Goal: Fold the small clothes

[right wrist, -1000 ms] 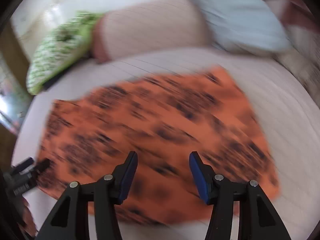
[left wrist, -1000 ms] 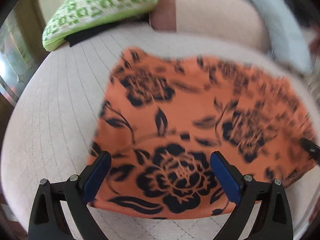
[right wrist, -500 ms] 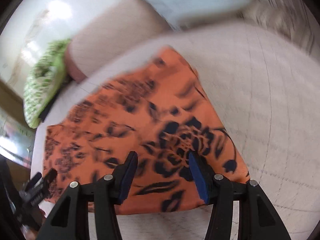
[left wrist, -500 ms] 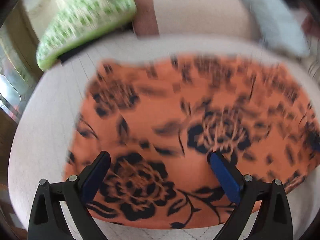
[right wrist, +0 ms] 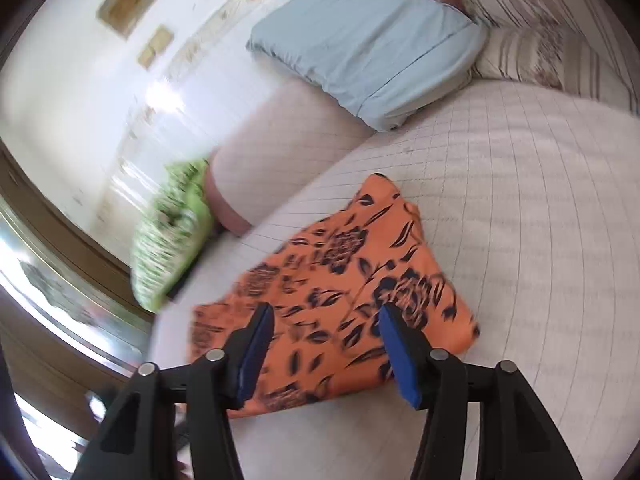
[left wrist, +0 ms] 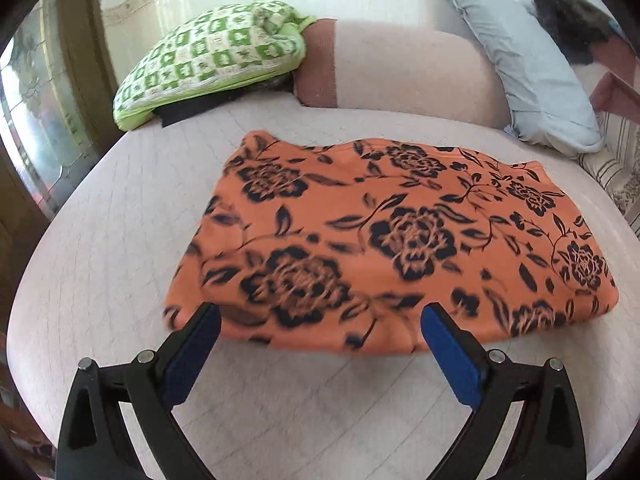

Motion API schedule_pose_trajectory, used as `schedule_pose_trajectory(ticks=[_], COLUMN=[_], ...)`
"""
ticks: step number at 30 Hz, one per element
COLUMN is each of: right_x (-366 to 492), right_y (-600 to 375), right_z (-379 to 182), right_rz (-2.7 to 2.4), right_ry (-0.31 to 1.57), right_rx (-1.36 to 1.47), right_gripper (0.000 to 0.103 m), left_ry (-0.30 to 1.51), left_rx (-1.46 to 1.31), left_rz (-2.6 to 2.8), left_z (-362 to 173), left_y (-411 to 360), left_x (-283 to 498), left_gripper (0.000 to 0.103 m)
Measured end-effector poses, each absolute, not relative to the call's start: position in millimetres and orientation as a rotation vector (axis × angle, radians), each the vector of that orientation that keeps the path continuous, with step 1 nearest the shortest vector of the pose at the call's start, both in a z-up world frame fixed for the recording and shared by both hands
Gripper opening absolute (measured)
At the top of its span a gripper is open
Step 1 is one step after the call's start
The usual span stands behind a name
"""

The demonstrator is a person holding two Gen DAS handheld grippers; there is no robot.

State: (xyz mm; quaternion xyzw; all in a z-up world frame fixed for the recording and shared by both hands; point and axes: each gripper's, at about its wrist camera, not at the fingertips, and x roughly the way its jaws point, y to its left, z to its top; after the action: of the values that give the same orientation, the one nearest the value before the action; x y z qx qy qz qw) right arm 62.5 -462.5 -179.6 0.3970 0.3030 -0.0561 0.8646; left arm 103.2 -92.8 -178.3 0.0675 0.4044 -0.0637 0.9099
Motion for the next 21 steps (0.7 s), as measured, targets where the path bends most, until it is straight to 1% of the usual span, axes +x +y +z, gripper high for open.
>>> schedule_pose_trajectory(ticks=[2, 7, 11, 14, 18, 21], right_x=[48, 36, 45, 56, 69, 76], right_y=[-464, -470, -484, -495, -507, -506], right_z=[-180, -195, -224, -237, -248, -248], right_rz=[-0.1, -0.138, -0.165, -0.217, -0.212, -0.209], right_ry=[0.627, 0.684, 0.728, 0.769, 0.783, 0.804], right_rx=[0.879, 0.936, 1.039, 1.058, 1.113, 1.083], right_gripper=[0.067, 0.068, 0.068, 0.068, 0.068, 0.068], left_ry=[0.823, 0.767, 0.831, 0.846, 0.844, 0.835], left_rx=[0.122, 0.058, 0.014, 0.006, -0.04, -0.055], left_rz=[-0.108, -0.06, -0.07, -0.067, -0.081, -0.078], left_z=[-172, -163, -169, -173, -169, -167], left_y=[-78, -56, -51, -50, -44, -42], left_x=[104, 108, 122, 131, 137, 139], left_gripper=[0.1, 0.1, 0.1, 0.1, 0.1, 0.1])
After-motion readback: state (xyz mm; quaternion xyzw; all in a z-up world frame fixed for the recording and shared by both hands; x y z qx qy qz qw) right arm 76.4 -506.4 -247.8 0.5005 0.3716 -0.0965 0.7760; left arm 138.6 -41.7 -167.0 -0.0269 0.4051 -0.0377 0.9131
